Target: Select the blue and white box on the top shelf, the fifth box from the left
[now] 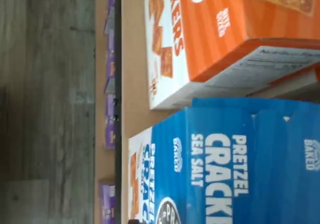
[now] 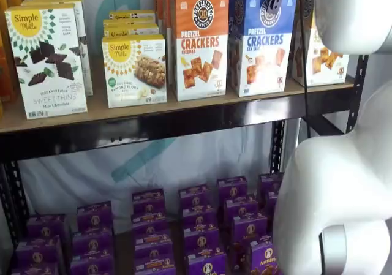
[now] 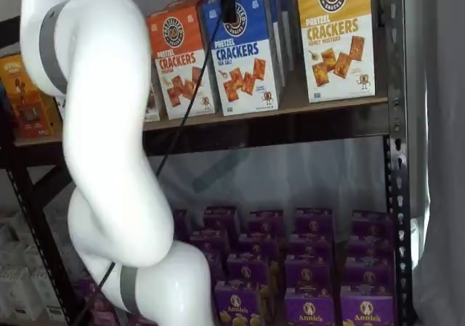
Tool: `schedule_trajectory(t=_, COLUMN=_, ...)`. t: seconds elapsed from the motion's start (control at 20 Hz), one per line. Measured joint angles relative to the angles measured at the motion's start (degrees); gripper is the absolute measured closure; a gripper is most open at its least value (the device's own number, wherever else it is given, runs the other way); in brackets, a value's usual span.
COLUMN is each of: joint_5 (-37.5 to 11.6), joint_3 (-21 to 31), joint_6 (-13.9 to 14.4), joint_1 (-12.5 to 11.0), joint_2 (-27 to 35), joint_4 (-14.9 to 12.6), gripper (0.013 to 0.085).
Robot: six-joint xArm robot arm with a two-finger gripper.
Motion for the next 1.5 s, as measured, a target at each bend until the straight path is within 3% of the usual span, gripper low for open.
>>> schedule_trajectory(t=0.2, joint_5=1.09, joint_3=0.01, joint_6=0.58, joint_1=1.19, joint_2=0.13, joint_4=-1.89, gripper=0.013)
schedule_trajectory(t=0.95, joint_5=-1.89, joint_3=4.54, joint_6=1.44, joint_1=2.89, joint_2=-2.05, joint_4=-3.56, gripper=0.013)
schedule_trajectory(t=1.05, joint_5=-2.02, joint_3=4.77, joint_6=1.44, joint_1=2.83, joint_2=-2.12, joint_4=-3.32, gripper=0.021)
schedule_trajectory(t=1.25, joint_5=-2.27, joint_3=5.14, joint_6=1.44, joint_1=2.84, joint_2=-2.25, joint_4=-3.23, gripper=0.029)
schedule_trajectory(t=1.5, joint_5=-2.7, joint_3=5.52, joint_6=1.34, joint_1=2.71, joint_2=-2.46, joint_4=-3.02, gripper=0.029)
